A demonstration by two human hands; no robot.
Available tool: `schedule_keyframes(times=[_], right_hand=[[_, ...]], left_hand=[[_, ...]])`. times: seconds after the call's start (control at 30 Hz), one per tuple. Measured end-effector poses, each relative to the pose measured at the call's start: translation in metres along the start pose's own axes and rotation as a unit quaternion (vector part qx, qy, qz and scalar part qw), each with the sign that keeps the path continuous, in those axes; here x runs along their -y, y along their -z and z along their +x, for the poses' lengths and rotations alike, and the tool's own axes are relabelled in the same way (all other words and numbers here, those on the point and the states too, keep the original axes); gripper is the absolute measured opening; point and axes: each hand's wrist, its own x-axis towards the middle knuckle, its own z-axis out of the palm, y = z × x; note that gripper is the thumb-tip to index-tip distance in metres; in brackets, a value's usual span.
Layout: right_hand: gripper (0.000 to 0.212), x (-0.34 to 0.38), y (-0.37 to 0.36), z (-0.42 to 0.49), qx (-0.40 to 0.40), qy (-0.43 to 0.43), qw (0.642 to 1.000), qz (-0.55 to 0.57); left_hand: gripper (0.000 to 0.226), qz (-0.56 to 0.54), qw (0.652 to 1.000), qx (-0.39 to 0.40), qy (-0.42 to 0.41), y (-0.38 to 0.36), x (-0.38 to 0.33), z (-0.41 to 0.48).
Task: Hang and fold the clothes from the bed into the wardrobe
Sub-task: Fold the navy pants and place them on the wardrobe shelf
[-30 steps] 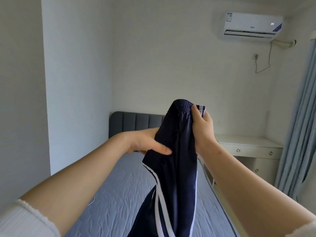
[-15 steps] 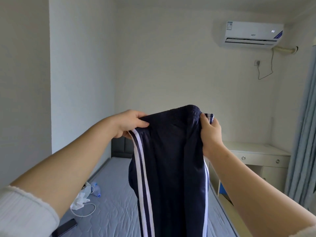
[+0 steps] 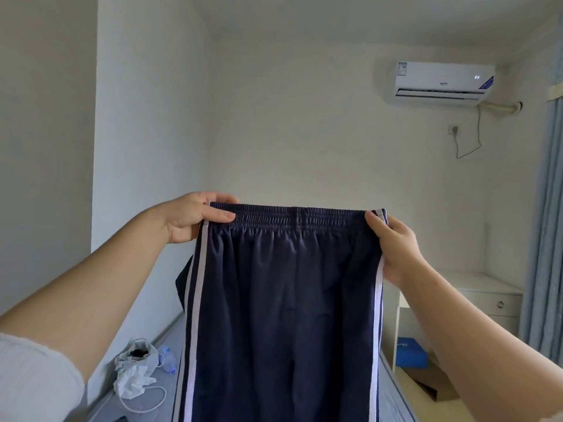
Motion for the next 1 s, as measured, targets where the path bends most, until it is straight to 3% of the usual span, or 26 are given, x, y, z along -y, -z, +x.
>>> schedule_keyframes(times=[0.1, 0.17, 0.23, 0.37, 0.5, 0.57, 0.7, 0.87, 1.0], right_hand=[[0.027, 0.005, 0.008, -0.001, 0.126, -0.083, 0.983, 0.105], [0.041, 0.002, 0.011, -0.003, 0.181, -0.148, 0.964, 0.130], [0.044, -0.005, 0.014, -0.005, 0.154, -0.201, 0.963, 0.095], [0.026, -0.017, 0.016, -0.009, 0.056, -0.276, 0.959, 0.023], [0.016, -0.015, 0.001, -0.012, -0.012, -0.229, 0.973, 0.001], [0.005, -0.012, -0.006, -0.016, -0.021, -0.206, 0.978, -0.023], [0.006, -0.010, -0.028, -0.030, 0.012, -0.170, 0.985, -0.037], [0.009, -0.016, -0.053, -0.046, 0.072, -0.121, 0.988, -0.063], [0.032, -0.019, -0.060, -0.056, 0.093, -0.181, 0.979, -0.001]], left_hand=[[0.027, -0.109, 0.991, 0.033, -0.076, 0.001, -0.001, -0.005], [0.023, -0.137, 0.988, 0.043, -0.051, -0.003, 0.009, -0.005], [0.023, -0.103, 0.994, 0.031, 0.035, -0.007, 0.020, -0.004], [0.014, -0.071, 0.986, -0.047, 0.141, -0.014, 0.029, -0.001], [0.019, -0.077, 0.973, -0.116, 0.183, -0.037, 0.034, -0.002], [0.022, -0.040, 0.975, -0.158, 0.153, -0.048, 0.037, -0.001], [0.027, -0.004, 0.971, -0.239, 0.025, -0.078, 0.043, 0.001], [0.019, 0.133, 0.961, -0.233, -0.058, -0.112, 0.052, -0.002], [0.011, 0.166, 0.958, -0.218, -0.080, -0.126, 0.060, -0.006]])
